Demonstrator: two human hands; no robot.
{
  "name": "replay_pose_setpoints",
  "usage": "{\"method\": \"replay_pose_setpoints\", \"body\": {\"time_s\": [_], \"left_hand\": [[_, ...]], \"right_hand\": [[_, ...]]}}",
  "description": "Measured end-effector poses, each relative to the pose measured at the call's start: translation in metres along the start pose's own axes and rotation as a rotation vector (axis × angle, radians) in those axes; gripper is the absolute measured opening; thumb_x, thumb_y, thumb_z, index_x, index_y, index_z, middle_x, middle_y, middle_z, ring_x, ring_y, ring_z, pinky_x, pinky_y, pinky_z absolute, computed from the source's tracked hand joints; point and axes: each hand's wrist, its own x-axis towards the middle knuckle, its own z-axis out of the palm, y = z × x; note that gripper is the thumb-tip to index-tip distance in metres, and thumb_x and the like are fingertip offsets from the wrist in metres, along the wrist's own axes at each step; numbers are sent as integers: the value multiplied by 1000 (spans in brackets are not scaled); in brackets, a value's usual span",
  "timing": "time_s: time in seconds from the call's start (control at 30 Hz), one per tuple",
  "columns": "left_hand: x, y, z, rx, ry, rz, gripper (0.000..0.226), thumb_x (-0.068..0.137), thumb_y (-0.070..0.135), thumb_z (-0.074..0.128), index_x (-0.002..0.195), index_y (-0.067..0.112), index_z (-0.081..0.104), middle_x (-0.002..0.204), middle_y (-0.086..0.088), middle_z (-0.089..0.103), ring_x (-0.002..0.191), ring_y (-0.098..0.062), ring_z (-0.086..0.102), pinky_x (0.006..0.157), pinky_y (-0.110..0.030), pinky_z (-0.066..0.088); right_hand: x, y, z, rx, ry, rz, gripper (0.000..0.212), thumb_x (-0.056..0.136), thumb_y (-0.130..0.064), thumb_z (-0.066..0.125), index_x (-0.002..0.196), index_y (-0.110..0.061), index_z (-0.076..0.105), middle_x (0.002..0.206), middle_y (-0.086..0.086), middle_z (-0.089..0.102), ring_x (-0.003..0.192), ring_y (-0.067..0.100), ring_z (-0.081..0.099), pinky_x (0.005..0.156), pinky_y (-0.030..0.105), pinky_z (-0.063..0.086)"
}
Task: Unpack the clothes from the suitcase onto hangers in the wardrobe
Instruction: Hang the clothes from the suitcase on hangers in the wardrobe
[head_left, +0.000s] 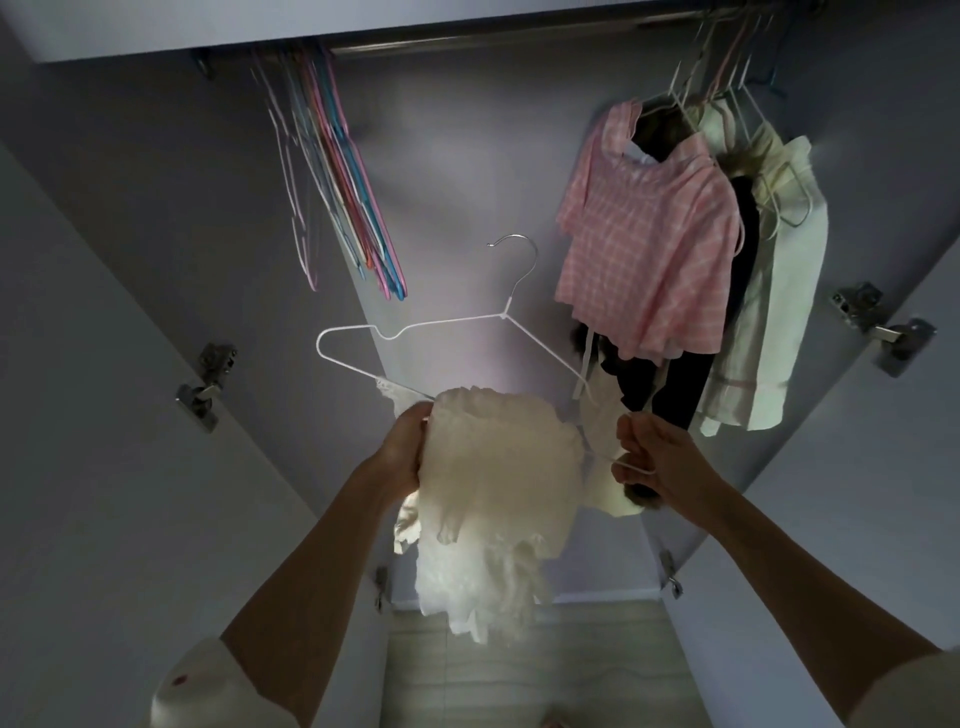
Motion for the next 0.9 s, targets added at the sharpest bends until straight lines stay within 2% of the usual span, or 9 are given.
{"method": "replay_pose_setpoints", "body": {"time_s": [0.07, 0.2, 0.4, 0.47, 0.53, 0.63, 0.7, 0.77, 0.9], "left_hand": [[-3, 8, -4, 30, -5, 40, 45, 89, 26, 42, 54, 15, 67, 47, 1, 60, 44, -12, 55, 50, -21, 43], [-16, 27, -1, 251, -21, 112, 24, 93, 26, 48, 88, 14, 68, 70, 1, 71, 68, -14, 66, 73, -26, 50], [-26, 59, 16, 913, 382, 392, 46, 95, 37, 46, 95, -5, 65, 95, -25, 63, 93, -32, 59, 79, -30, 40], [-23, 67, 20, 837, 411, 427, 49, 96, 39, 43, 99, -6, 64, 102, -29, 63, 100, -37, 60, 87, -34, 44], [-17, 70, 22, 544, 381, 393, 46, 95, 41, 44, 105, -1, 62, 101, -22, 64, 95, -34, 61, 91, -40, 47], [-10, 71, 18, 292, 415, 306, 43, 96, 38, 41, 113, 3, 58, 96, -13, 61, 88, -28, 58, 80, -35, 49], [-6, 72, 11, 278, 486, 336, 39, 97, 32, 42, 117, 3, 56, 101, -12, 58, 90, -26, 54, 79, -32, 46], [-1, 72, 4, 327, 510, 404, 34, 95, 23, 46, 117, -2, 56, 104, -13, 58, 97, -29, 56, 82, -30, 42], [8, 75, 4, 896, 671, 369, 43, 91, 27, 47, 129, 5, 45, 130, -20, 48, 124, -35, 44, 104, -40, 33]], "right_hand": [[2, 0, 1, -38, -21, -36, 32, 100, -18, 32, 75, -10, 50, 67, 7, 39, 41, 10, 53, 51, 26, 45], [1, -3, 3, -112, -83, -54, 35, 101, -13, 30, 69, -8, 44, 60, 2, 33, 38, 9, 46, 54, 29, 33], [4, -1, 3, -206, -41, -73, 34, 100, -9, 31, 69, -6, 44, 59, 3, 33, 40, 12, 49, 53, 29, 39], [4, 0, 1, -238, -68, -63, 34, 100, -11, 32, 70, -6, 46, 59, 3, 35, 41, 12, 51, 54, 30, 42], [3, 2, 0, -244, -101, -46, 34, 100, -13, 33, 69, -7, 47, 57, 2, 36, 41, 12, 52, 55, 30, 43], [-2, 1, -5, -165, -120, -17, 35, 101, -18, 31, 70, -9, 46, 52, -4, 40, 40, 11, 51, 43, 20, 39], [-4, -2, -10, -107, -99, -17, 36, 101, -19, 31, 69, -10, 46, 52, -5, 42, 44, 14, 51, 48, 24, 38], [-4, -5, -13, -36, -83, -15, 35, 100, -19, 31, 72, -10, 49, 52, -6, 45, 46, 15, 52, 57, 29, 36], [-6, -19, -8, 57, -81, -46, 33, 100, -19, 30, 75, -8, 50, 49, -8, 46, 42, 9, 50, 62, 31, 36]]}}
